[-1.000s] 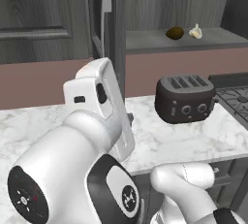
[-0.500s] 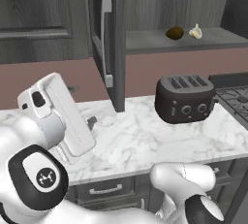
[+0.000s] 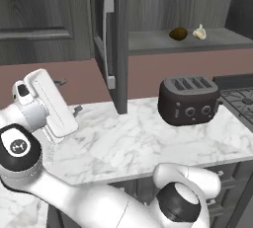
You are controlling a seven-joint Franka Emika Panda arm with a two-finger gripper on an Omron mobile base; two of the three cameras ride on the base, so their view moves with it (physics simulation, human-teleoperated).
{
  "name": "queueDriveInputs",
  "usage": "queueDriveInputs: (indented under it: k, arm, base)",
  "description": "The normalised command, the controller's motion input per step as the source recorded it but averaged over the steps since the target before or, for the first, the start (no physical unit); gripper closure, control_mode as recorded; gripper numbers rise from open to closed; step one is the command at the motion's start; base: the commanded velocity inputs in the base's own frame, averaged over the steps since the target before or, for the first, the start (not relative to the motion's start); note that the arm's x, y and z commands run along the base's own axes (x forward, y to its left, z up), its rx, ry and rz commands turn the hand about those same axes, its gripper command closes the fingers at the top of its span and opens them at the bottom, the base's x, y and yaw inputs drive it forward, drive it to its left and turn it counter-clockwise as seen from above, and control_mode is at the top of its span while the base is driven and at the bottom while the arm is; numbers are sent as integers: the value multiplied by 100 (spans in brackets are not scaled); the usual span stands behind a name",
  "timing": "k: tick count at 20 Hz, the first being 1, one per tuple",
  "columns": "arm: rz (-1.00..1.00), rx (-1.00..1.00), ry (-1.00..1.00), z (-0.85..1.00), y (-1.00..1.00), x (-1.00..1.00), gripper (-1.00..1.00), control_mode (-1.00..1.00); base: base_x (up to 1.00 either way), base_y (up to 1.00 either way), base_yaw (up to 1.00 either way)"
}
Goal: Pick the avocado, garlic from the counter and place them in the cabinet. Then close the cabinet.
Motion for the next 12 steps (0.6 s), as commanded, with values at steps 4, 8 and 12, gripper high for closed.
queueDriveInputs:
  k: [4, 8, 12]
  arm:
    - [-15, -1, 9, 4, -16, 97, -100, -100]
    - [-11, 0, 6, 17, -53, 60, -100, -100]
    - [-4, 4, -1, 28, -94, 5, -100, -100]
  base:
    - [0, 0, 0]
    - [0, 0, 0]
    - [0, 0, 0]
